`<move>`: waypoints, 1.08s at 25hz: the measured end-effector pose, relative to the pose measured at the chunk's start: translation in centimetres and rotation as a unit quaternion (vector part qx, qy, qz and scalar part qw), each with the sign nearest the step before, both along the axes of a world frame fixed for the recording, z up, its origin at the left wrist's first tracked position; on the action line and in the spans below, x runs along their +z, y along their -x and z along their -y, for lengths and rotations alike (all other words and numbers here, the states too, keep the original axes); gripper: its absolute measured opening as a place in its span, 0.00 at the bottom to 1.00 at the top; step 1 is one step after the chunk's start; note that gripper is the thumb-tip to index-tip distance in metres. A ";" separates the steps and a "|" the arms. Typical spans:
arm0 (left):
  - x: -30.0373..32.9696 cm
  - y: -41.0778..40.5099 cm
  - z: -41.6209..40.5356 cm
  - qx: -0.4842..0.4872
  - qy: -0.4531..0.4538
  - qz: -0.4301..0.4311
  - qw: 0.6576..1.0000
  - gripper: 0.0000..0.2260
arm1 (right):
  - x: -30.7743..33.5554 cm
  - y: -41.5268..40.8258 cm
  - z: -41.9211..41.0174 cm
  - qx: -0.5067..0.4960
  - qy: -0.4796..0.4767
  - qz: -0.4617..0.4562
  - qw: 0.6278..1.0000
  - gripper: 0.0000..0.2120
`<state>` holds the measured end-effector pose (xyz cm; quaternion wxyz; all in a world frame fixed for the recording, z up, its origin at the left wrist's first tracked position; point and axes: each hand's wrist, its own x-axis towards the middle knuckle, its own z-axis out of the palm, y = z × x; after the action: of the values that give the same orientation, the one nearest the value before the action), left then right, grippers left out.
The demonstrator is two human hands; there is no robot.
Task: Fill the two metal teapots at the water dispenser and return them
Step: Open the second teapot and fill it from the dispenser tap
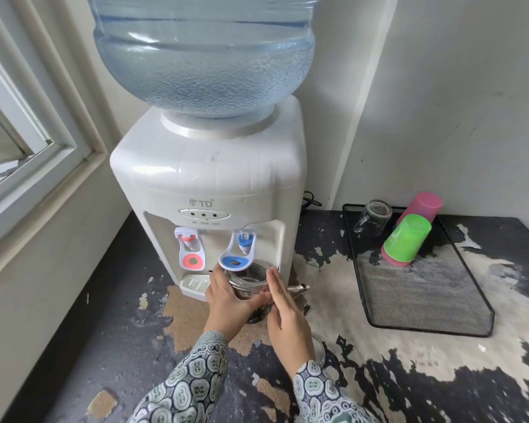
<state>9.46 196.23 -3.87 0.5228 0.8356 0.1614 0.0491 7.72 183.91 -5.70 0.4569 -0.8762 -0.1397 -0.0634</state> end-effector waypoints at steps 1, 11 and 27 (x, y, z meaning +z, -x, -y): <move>0.0 0.0 0.0 0.002 0.000 0.003 1.000 0.48 | 0.1 0.0 0.0 0.008 -0.017 -0.003 1.000 0.33; 0.8 0.2 0.2 0.003 0.016 0.000 1.000 0.49 | 5.9 -0.2 -1.8 -0.038 -0.151 0.100 0.983 0.10; 0.6 0.0 0.2 0.006 -0.002 -0.014 1.000 0.41 | 8.5 -2.2 -2.3 0.042 -0.226 -0.078 0.970 0.05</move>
<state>9.41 196.06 -3.32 0.5186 0.8362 0.1739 0.0406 9.96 186.18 2.81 0.6545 -0.7461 -0.1224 -0.0060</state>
